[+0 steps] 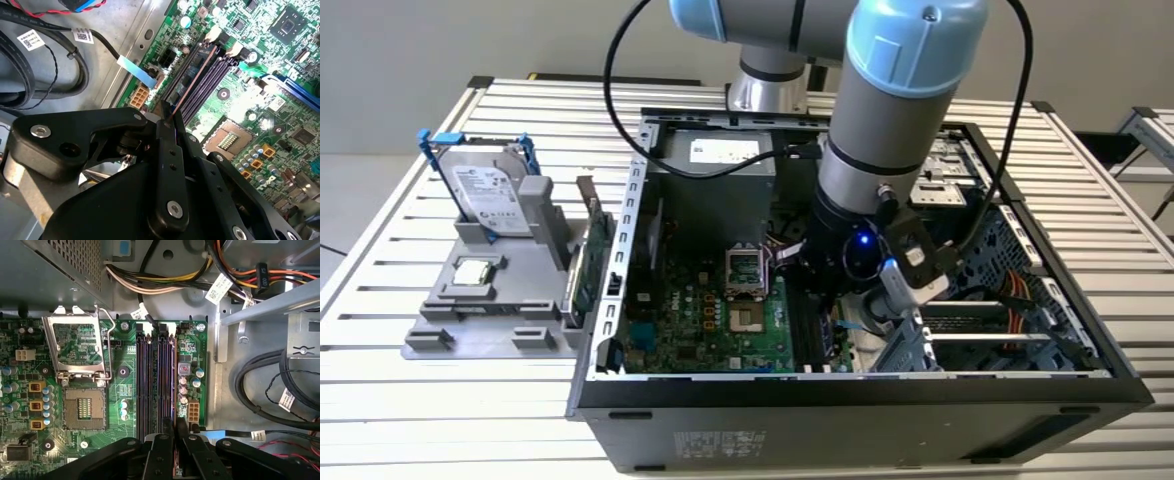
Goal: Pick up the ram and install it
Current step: 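Insert the ram into the slot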
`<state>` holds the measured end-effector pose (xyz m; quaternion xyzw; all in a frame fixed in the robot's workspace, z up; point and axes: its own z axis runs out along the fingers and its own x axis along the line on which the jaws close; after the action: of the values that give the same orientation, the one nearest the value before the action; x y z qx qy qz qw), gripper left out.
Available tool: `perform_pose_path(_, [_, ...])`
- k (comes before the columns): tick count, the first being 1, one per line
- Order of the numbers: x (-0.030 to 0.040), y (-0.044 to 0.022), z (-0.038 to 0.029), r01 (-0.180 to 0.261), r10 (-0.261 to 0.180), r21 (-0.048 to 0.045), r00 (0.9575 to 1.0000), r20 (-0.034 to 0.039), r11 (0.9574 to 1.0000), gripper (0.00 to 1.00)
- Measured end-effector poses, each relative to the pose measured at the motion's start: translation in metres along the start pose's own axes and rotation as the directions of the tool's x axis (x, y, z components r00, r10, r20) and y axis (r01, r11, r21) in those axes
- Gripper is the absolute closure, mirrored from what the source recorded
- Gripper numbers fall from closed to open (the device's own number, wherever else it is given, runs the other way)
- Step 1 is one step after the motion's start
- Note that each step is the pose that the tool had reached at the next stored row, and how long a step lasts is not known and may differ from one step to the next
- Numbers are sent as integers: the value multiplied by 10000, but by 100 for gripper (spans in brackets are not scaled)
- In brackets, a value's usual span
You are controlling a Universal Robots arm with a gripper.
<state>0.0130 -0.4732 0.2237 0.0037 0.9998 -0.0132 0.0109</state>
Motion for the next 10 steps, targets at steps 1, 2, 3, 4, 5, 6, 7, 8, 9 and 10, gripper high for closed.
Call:
perform_pose_path(1, [0,0,0,1,-1,19,10000,0,10000,100])
perform_pose_path(2, [0,0,0,2,-2,37,10000,1,10000,100])
perform_pose_path(3, [0,2,-1,2,-2,64,10000,0,10000,100])
perform_pose_path(4, [0,6,-2,2,-2,112,10000,0,9999,100])
perform_pose_path(5, [0,6,-1,4,-4,156,10000,1,9999,100])
perform_pose_path(6, [0,6,0,5,-5,192,10000,2,9998,100])
perform_pose_path(7, [0,6,-1,6,-6,238,10000,2,9997,100])
perform_pose_path(8, [0,6,-4,7,-7,292,10000,2,9996,100])
perform_pose_path(9, [1,9,-5,7,-7,355,10000,2,9994,100])
perform_pose_path(10, [0,12,-6,9,-9,412,10000,3,9991,100])
